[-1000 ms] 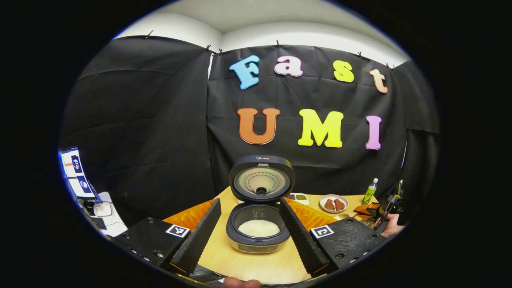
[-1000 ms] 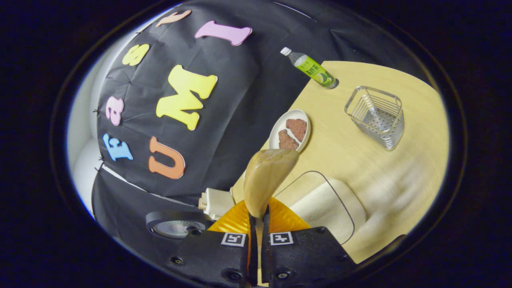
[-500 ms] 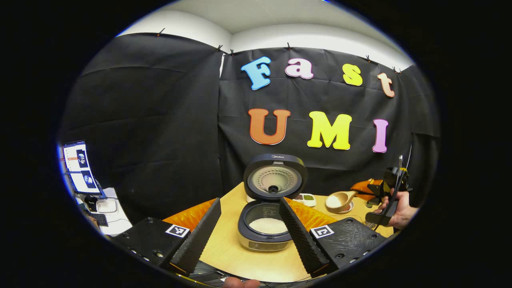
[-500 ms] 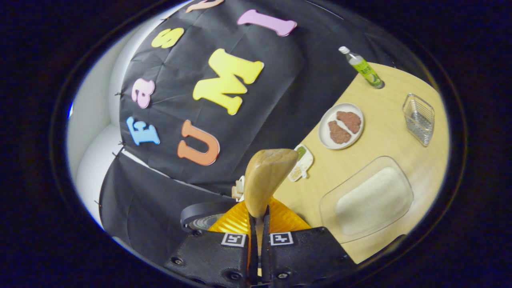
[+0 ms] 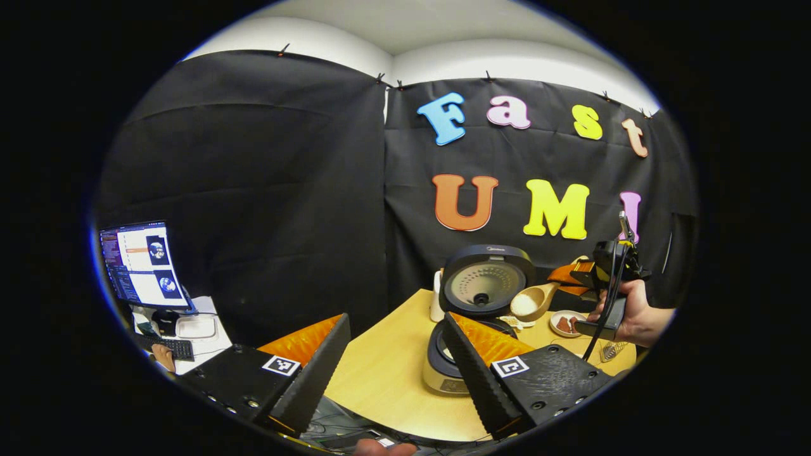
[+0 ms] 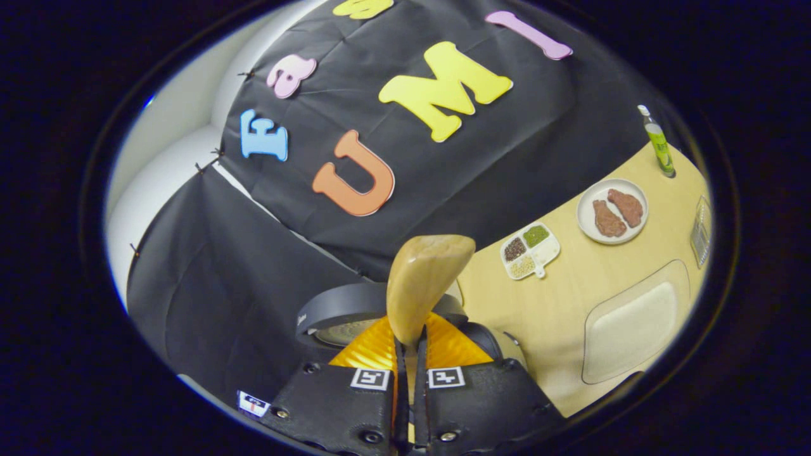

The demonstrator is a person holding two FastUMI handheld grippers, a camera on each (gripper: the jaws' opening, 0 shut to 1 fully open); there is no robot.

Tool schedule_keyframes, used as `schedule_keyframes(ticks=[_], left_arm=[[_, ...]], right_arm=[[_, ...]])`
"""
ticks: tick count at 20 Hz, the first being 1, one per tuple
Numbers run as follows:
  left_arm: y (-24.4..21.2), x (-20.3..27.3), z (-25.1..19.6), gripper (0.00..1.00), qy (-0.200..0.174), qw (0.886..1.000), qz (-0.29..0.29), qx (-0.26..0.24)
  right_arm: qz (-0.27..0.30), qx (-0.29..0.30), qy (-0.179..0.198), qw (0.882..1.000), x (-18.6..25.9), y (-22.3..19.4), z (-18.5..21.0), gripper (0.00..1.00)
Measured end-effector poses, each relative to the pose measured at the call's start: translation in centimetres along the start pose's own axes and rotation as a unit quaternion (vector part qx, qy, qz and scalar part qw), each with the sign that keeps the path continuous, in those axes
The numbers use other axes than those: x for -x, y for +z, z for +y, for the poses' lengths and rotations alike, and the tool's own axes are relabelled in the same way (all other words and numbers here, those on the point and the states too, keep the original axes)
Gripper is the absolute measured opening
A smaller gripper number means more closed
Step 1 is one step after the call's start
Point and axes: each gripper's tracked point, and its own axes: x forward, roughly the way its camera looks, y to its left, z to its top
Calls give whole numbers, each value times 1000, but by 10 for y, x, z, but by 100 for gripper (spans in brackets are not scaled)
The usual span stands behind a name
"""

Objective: Close the left gripper, press the button to open the rice cooker; take a wooden spoon from the chopstick holder with the right hand, scoop a spoonful of rice and pour it into the rice cooker, then put the wooden spoon back into the chopstick holder.

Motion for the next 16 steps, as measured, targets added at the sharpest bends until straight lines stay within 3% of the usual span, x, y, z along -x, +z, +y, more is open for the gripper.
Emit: schedule_keyframes(ticks=[5, 16], left_arm=[[-7, -2, 27, 95, 22, 1000, 7, 8], [-14, -9, 40, 95, 20, 1000, 16, 11]], right_arm=[[-2, 95, -38, 995, -21, -18, 5, 9], [-10, 208, -79, 975, -30, -33, 13, 9]])
